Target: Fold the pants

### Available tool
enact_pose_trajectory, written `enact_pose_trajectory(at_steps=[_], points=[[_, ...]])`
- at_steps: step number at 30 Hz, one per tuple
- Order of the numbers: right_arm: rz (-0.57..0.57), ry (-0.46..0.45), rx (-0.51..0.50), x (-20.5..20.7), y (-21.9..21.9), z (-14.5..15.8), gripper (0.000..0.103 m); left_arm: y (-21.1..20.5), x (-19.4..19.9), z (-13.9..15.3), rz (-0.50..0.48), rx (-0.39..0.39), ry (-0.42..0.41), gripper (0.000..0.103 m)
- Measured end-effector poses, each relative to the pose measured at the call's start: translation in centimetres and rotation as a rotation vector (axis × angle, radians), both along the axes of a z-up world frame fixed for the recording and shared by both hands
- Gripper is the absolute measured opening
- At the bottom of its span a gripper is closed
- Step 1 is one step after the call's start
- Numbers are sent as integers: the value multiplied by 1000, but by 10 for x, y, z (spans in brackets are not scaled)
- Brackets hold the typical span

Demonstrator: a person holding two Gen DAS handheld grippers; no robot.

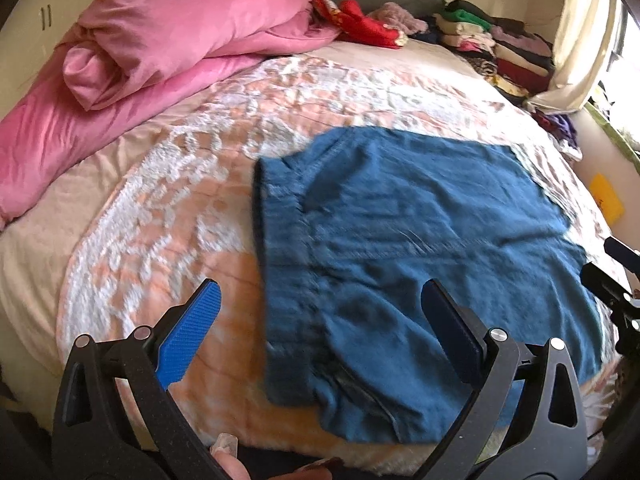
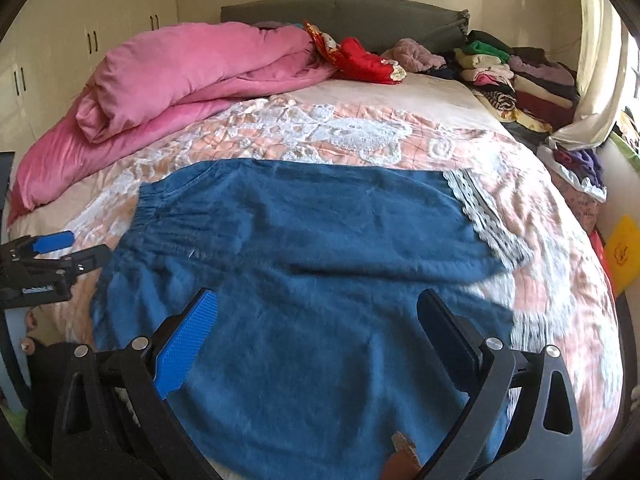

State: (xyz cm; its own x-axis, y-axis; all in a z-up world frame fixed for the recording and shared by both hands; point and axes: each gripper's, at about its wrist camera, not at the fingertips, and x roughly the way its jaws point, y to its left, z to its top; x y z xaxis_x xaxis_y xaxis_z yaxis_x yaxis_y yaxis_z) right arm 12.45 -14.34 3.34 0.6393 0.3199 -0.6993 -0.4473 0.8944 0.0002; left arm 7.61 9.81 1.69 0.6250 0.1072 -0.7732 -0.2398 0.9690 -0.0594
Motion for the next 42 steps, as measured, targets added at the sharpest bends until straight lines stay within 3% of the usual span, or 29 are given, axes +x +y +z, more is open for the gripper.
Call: enact_pose_trajectory(at_steps=[12, 27, 31, 37, 39, 42], points=[[97, 19, -52, 85, 52, -4, 99, 60, 59, -6, 70, -1, 21, 94], [271, 16, -203, 172, 126, -25, 99, 73, 125, -39, -46, -53, 88, 94], [311, 28, -237, 185, 142, -36, 99, 73, 130, -40, -57, -14, 73, 93], [317, 49, -268, 198, 156, -51, 99, 75, 137, -43, -104, -47, 58, 54], [321, 46, -289, 202, 160, -55, 99, 74, 137, -45, -118, -57, 54, 34], [324, 47, -307, 206, 165, -58, 99, 73, 136, -44, -132, -62, 36, 28]])
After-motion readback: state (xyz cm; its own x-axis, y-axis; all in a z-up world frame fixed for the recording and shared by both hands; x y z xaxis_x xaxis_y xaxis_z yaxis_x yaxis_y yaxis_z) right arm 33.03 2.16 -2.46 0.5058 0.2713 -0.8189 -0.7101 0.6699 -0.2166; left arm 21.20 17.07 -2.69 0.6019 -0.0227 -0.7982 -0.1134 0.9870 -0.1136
